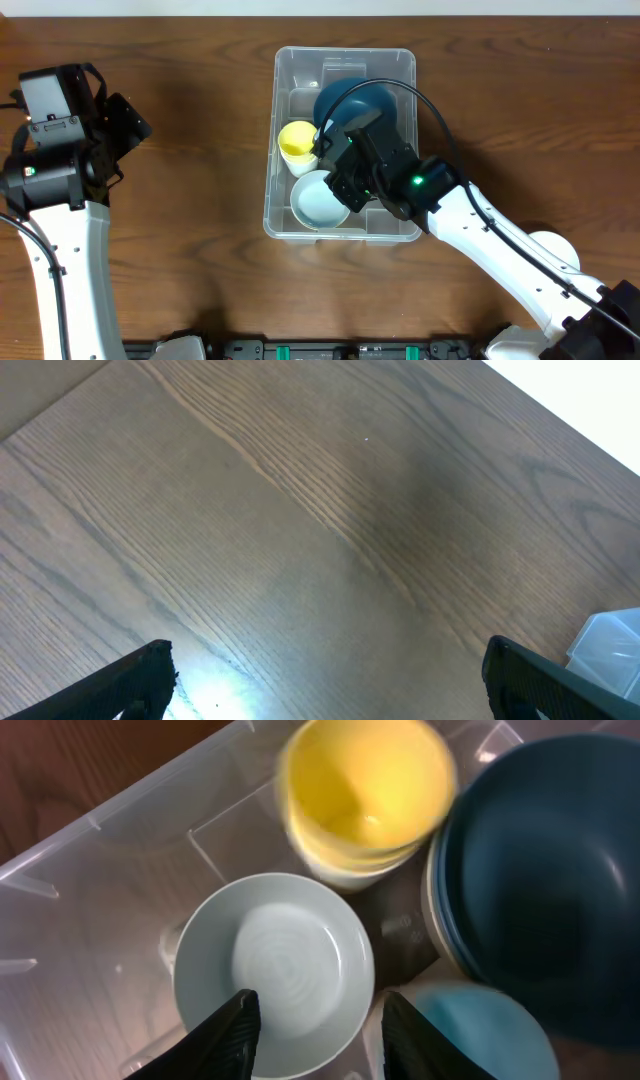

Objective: Pack container
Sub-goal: 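Release the white bowl and move the right gripper back to the right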

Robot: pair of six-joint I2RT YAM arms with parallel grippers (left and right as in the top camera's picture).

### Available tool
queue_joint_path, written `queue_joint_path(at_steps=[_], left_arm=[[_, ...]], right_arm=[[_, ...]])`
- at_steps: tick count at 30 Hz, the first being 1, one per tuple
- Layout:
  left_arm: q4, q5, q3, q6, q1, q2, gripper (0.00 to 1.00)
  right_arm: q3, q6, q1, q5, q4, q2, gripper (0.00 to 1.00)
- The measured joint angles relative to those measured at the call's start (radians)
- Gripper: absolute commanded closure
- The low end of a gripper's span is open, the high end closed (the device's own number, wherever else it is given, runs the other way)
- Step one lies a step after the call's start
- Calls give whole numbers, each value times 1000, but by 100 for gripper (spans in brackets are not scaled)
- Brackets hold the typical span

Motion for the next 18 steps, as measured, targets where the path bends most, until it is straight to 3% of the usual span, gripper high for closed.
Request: queue_joint_path(at_steps=[9,18], left_arm=[[0,0,0,0,0,0,2],[0,0,0,0,0,0,2]], right_arm=[[66,171,-87,101,-152,-105,62],[81,449,-369,273,-455,-336,62]])
